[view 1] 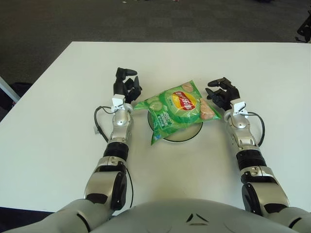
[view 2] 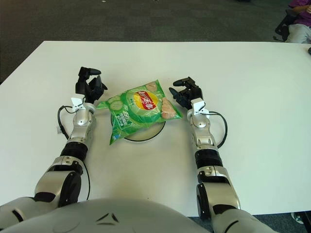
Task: Put the snack into the plate.
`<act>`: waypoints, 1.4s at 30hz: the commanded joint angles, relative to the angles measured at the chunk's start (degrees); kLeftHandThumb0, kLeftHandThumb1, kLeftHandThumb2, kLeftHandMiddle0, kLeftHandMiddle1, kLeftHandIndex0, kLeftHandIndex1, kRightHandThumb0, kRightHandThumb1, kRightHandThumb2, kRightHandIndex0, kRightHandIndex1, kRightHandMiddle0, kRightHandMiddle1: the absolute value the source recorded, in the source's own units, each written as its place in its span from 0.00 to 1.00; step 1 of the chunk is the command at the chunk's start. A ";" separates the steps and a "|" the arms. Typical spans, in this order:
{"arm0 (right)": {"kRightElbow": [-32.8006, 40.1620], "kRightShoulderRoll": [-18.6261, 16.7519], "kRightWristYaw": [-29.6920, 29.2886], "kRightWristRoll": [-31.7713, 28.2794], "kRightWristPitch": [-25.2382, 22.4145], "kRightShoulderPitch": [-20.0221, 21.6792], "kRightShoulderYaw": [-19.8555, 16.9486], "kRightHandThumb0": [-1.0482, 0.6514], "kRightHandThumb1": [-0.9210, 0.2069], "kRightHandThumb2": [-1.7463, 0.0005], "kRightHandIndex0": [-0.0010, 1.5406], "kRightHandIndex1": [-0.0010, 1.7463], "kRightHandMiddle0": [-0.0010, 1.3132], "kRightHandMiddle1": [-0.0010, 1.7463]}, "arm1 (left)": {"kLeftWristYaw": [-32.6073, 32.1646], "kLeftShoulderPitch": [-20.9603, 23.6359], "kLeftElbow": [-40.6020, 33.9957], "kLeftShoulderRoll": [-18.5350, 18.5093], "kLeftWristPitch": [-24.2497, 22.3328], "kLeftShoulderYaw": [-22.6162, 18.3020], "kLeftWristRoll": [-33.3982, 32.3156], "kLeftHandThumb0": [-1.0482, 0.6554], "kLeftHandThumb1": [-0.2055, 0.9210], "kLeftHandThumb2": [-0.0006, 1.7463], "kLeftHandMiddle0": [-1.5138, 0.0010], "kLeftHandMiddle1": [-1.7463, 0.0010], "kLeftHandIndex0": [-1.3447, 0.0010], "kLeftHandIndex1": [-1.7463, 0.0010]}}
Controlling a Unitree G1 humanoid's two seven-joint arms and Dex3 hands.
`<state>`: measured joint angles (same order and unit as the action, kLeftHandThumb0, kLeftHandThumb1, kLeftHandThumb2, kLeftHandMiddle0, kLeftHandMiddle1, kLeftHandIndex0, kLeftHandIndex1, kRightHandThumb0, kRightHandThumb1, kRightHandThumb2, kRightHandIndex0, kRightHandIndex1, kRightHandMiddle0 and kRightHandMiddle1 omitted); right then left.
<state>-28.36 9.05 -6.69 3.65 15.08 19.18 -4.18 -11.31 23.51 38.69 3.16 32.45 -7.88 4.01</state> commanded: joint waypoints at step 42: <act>-1.42 -0.05 -0.20 -0.12 4.06 -0.40 -1.58 0.61 0.00 0.92 0.46 0.72 0.37 0.70 | 1.28 -4.61 -7.88 -4.95 -4.54 -1.17 -3.22 0.40 0.82 0.45 0.42 0.00 0.76 0.00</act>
<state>-29.67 8.82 -6.72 3.66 18.07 18.95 -5.24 -10.50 18.82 31.43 -1.06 28.37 -8.89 0.99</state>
